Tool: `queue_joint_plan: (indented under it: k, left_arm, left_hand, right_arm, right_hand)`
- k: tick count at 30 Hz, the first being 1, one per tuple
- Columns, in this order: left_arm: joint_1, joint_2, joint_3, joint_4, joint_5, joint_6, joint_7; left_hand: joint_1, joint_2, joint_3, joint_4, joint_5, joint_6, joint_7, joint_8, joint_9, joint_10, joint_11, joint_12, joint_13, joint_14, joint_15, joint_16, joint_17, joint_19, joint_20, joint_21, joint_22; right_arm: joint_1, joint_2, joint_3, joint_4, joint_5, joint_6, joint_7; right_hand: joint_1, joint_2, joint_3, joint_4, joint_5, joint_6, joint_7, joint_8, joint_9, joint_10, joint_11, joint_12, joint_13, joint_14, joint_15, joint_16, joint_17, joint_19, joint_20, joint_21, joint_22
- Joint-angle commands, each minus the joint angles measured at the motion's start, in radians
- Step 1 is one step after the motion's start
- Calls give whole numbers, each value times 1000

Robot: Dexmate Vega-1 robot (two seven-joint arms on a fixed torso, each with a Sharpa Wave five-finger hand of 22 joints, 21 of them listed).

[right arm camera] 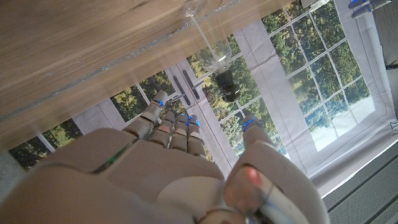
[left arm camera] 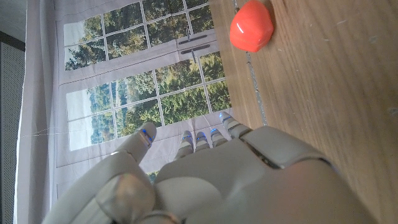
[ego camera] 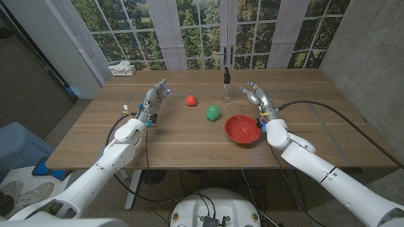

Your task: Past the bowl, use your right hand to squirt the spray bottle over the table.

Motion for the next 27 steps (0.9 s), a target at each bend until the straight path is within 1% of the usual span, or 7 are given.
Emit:
queue_joint_plan:
  k: [1,2,4,9,15,17,27]
  left_arm:
    - [13,5,-8,-4,-7,-7,-2]
    - [14,5,-8,-4,-7,-8,-4]
    - [16,6,-10,-6,-8,-10,-2]
    - [18,8,-11,-8,-8,-11,-5]
    - [22,10,-12,-12,-9,-11,-6]
    - [25,11,-13,-15,-9,-12,-4]
    - [40,14,-16,-32,-10,-14,4]
  left_hand:
    - [4,55,3,-7,3,-11,0,2,6,-10,1,-1,6,-7,-41,0,2,1,-62,1,6]
    - [4,55,3,-7,3,-11,-1,2,6,-11,1,-1,6,-8,-41,0,2,1,-62,1,6]
    - [4,55,3,-7,3,-10,0,3,6,-10,1,-1,6,-8,-40,0,2,1,-62,1,6]
    - [4,55,3,-8,3,-11,0,3,6,-10,2,0,6,-9,-41,0,2,1,-62,1,6]
    - [4,55,2,-9,2,-11,0,3,6,-11,1,0,6,-8,-41,0,2,1,-61,1,6]
    - [4,55,2,-9,2,-12,0,3,6,-11,1,0,6,-9,-41,0,2,1,-62,0,6]
    - [3,55,1,-11,2,-14,-1,3,6,-12,2,0,6,-10,-41,0,2,1,-61,0,6]
  right_arm:
    - [34,15,-42,3,-41,-56,7]
    - [35,15,-44,11,-43,-40,3]
    - [41,19,-52,8,-54,-63,3]
    - [55,28,-66,20,-62,-72,7]
    - [72,42,-83,36,-75,-86,6]
    - [77,44,-88,44,-79,-80,5]
    - [100,65,-112,61,-92,-105,5]
  right_hand:
    - [1,6,-3,2,0,-6,2,3,3,-3,3,0,3,-5,-4,0,3,-2,-4,-4,4]
    - [0,6,-3,1,0,-8,1,2,3,-4,4,0,3,-5,-4,1,2,-3,-4,-5,4]
    - [-1,5,-5,0,-1,-12,2,2,3,-9,7,-1,3,-10,-2,0,2,-4,0,-7,4]
    - [-13,0,-16,2,-4,-31,1,1,3,-20,6,1,3,-27,2,-3,1,-17,16,-21,4]
    - [-22,-1,-22,5,-5,-45,0,-1,3,-21,7,3,3,-37,3,-4,1,-20,23,-27,4]
    - [-36,-1,-30,10,-5,-58,-2,0,2,-52,12,-4,2,-43,4,-2,1,-22,25,-36,5]
    - [-46,1,-39,9,-2,-96,-1,-2,2,-95,11,-7,1,-80,10,-8,-3,-33,27,-55,5]
